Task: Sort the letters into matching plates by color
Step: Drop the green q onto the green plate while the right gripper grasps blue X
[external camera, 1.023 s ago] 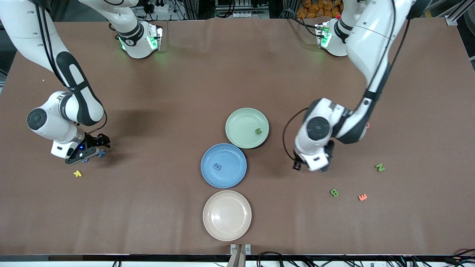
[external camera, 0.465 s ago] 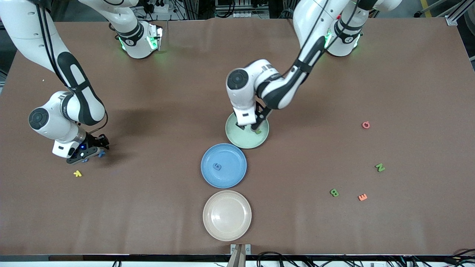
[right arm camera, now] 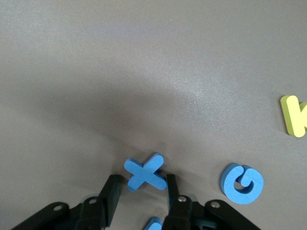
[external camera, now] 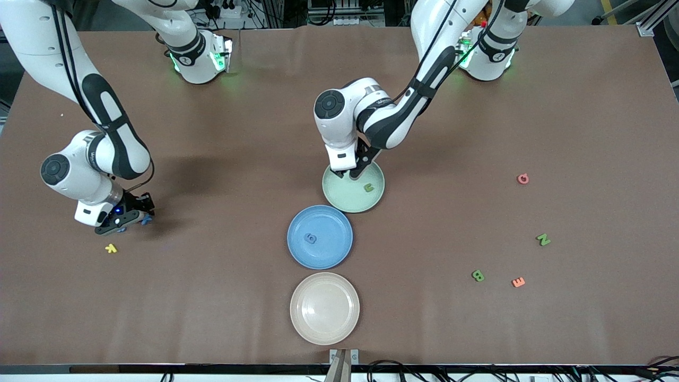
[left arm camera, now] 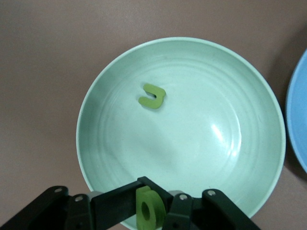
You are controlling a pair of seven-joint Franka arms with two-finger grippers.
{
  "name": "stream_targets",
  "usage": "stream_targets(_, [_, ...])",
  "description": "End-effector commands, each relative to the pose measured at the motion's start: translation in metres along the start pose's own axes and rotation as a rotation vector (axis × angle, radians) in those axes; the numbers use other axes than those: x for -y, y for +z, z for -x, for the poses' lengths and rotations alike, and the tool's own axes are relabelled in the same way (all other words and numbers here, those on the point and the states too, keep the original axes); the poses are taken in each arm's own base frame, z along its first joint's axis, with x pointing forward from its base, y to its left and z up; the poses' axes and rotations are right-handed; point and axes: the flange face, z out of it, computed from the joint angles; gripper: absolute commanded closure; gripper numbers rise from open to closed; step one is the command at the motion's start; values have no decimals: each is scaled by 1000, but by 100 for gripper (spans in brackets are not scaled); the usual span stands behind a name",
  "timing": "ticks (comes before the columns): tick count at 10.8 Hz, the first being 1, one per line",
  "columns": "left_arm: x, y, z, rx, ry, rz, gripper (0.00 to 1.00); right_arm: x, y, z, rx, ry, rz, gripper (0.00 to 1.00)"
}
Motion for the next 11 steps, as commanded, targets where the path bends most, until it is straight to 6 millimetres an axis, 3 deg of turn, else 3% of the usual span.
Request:
stream_targets(1, [-5,0,-6,0,11,-5,100,-1,1,-3,-14,-7,8,61])
stream_targets(2, [-10,-4,-13,1,17,4,55,-3,0,-3,-16,-6,10,63])
stream_targets(3, [-10,-1,-12,-22,68,7,1,-3,0,-4,-16,-6,10,65])
stream_targets(5, [-10,1,-13,-80,112,19,0,-4,0,-5,-19,-3,12,66])
stream_targets(7, [-13,-4,-29,-83,98,26,0,-4,-1,-6,-20,-3,12,67])
stream_targets(11, [-20,-5,-164,-86,105,10,0,-7,-6,-12,-28,0,17,71])
